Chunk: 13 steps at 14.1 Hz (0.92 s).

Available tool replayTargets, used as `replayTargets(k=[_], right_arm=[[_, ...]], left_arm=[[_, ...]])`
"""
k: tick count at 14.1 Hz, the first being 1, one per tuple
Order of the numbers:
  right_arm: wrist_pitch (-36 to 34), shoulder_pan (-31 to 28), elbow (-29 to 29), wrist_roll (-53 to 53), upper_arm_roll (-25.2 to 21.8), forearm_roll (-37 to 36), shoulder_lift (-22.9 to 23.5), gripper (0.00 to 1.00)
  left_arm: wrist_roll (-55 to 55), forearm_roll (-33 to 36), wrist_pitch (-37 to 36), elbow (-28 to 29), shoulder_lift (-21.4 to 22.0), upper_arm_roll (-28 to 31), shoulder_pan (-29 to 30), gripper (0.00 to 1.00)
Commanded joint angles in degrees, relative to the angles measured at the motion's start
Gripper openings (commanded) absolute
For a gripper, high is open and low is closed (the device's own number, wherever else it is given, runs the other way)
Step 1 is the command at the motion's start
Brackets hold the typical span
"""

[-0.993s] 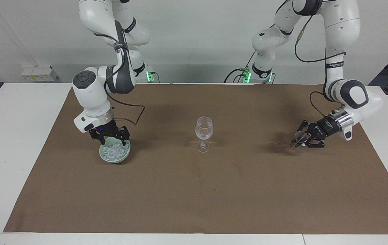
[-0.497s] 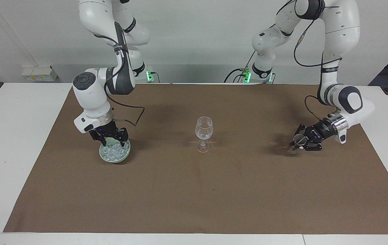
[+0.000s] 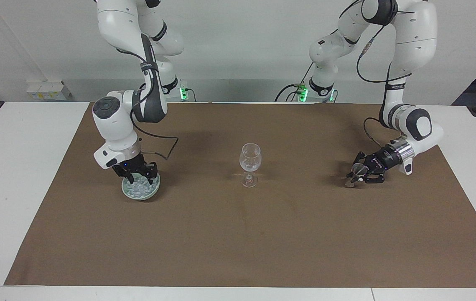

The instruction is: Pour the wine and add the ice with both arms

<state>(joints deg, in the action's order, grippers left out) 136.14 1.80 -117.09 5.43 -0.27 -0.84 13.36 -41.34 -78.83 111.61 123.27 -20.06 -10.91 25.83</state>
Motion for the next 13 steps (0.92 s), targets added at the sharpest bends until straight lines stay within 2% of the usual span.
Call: replayTargets(k=[1, 2, 3, 4, 7, 13], right_arm=[[0.80, -0.40, -0.33, -0.78, 0.45, 0.75, -0.09, 0.38], [0.71, -0.40, -0.33, -0.69, 0.45, 0.75, -0.09, 0.25], [0.71, -0.49, -0.33, -0.69, 0.45, 0.75, -0.09, 0.04], [0.45, -0.40, -0.16, -0.69, 0.53, 0.75, -0.09, 0.00], [0.36, -0.40, 0.89, -0.77, 0.53, 0.75, -0.61, 0.00], [-2.88, -0.31, 2.66, 3.35, 0.45, 0.75, -5.18, 0.00]], left_arm=[[1.53, -3.60, 2.38, 3.82, 2.57, 0.01, -0.69, 0.00], [1.53, -3.87, 2.56, 4.17, 2.66, 0.01, -0.69, 0.00], [1.53, -3.88, 2.56, 4.26, 2.66, 0.01, -0.78, 0.00], [1.53, -3.88, 2.65, 4.61, 2.75, 0.01, -0.78, 0.00], [1.70, -3.88, 2.74, 4.61, 2.84, 0.01, -1.04, 0.00], [4.25, -3.88, 3.08, 5.49, 3.19, 0.10, -1.04, 0.00]])
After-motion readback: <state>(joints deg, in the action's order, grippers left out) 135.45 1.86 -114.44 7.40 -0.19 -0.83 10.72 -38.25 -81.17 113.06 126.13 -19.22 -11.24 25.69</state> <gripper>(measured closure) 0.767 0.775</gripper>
